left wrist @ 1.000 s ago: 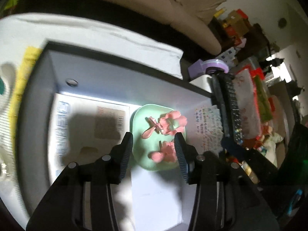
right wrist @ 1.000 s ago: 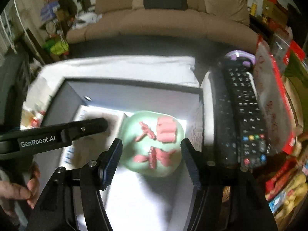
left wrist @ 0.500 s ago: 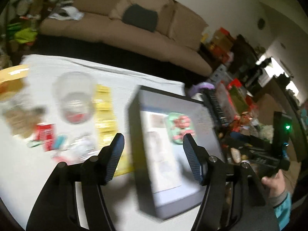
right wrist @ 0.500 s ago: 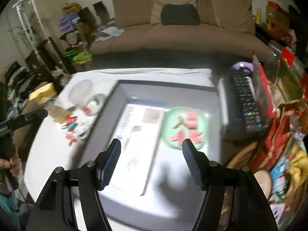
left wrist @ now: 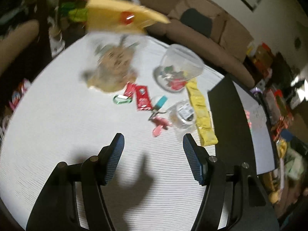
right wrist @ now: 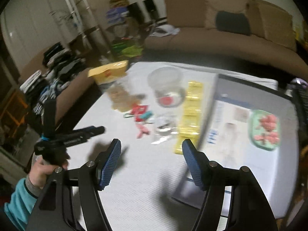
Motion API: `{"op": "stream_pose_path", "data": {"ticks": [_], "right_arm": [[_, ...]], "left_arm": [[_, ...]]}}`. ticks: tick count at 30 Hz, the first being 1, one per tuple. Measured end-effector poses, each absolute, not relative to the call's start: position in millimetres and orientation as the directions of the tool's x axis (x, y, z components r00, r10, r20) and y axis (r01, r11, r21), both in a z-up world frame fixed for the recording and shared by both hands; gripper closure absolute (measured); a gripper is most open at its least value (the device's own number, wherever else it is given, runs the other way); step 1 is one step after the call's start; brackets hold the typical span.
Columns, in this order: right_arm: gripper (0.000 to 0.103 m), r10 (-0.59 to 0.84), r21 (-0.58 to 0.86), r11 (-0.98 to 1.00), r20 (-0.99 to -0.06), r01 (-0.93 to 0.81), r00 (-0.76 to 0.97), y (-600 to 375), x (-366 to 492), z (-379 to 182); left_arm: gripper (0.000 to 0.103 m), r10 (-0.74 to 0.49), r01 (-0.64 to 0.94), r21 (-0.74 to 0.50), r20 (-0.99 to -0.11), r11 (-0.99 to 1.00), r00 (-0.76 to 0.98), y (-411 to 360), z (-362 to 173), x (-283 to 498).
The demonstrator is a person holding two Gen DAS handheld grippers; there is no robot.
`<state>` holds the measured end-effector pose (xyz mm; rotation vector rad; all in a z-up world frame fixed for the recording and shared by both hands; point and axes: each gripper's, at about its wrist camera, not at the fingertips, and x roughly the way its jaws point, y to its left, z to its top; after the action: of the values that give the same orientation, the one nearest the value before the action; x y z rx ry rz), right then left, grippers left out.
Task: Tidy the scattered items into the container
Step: 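Move both grippers back over the table toward the remaining items, then grasp the pink clip with the right gripper while the left grasps the green carabiner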
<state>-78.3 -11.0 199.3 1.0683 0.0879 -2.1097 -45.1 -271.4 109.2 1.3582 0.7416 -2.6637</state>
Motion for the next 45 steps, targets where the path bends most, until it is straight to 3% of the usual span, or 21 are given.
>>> {"op": "stream_pose_path", "data": {"ticks": [4,9,18,20,23,27,29,34,37,45], "right_arm": [[0.035,-0.593,0.247,-0.699,-0.725,0.671,-0.351,-57,-80,175],[0.038,-0.524,0.132,-0.711,-0.755,0.691,-0.395,-110,-96,128],[0.049,-0.446,0.072,-0.705,-0.818,0.705,-0.362,-165,-129,58],[0.056,-0.422,0.032,-0.697,-0.826,0.716,-0.373,-175,-132,49],[0.068,-0.399,-0.003,-0.687,-0.835,0.727,-0.380,-184,-136,39],[0.073,-0.372,-0.040,-0.665,-0.848,0.745,-0.378,-194,-143,27],[0.081,-0.344,-0.059,-0.657,-0.864,0.752,-0.368,-199,-146,18],[0.085,-0.379,-0.010,-0.653,-0.861,0.757,-0.339,-193,-148,16],[0.086,-0.427,0.076,-0.668,-0.854,0.740,-0.298,-178,-143,22],[0.086,-0.554,0.259,-0.648,-0.805,0.716,-0.210,-138,-108,46]], "left_arm": [[0.043,0.157,0.309,-0.414,-0.778,-0.856,-0.608,-301,90,-36],[0.043,0.200,0.308,-0.446,-0.783,-0.841,-0.588,-327,69,-34],[0.042,0.248,0.279,-0.481,-0.770,-0.831,-0.588,-336,63,-50],[0.031,0.253,0.292,-0.491,-0.770,-0.821,-0.585,-341,56,-54],[0.030,0.229,0.304,-0.467,-0.783,-0.830,-0.578,-347,48,-64],[0.030,0.157,0.285,-0.375,-0.805,-0.882,-0.571,-348,39,-84],[0.030,0.121,0.245,-0.315,-0.804,-0.917,-0.582,-347,38,-95],[0.030,0.108,0.063,-0.187,-0.778,-0.980,-0.618,-328,39,-113],[0.030,0.034,0.024,-0.061,-0.791,-0.998,-0.611,-322,35,-126],[0.030,0.096,-0.127,-0.026,-0.807,-0.992,-0.582,-304,20,-152]]}}
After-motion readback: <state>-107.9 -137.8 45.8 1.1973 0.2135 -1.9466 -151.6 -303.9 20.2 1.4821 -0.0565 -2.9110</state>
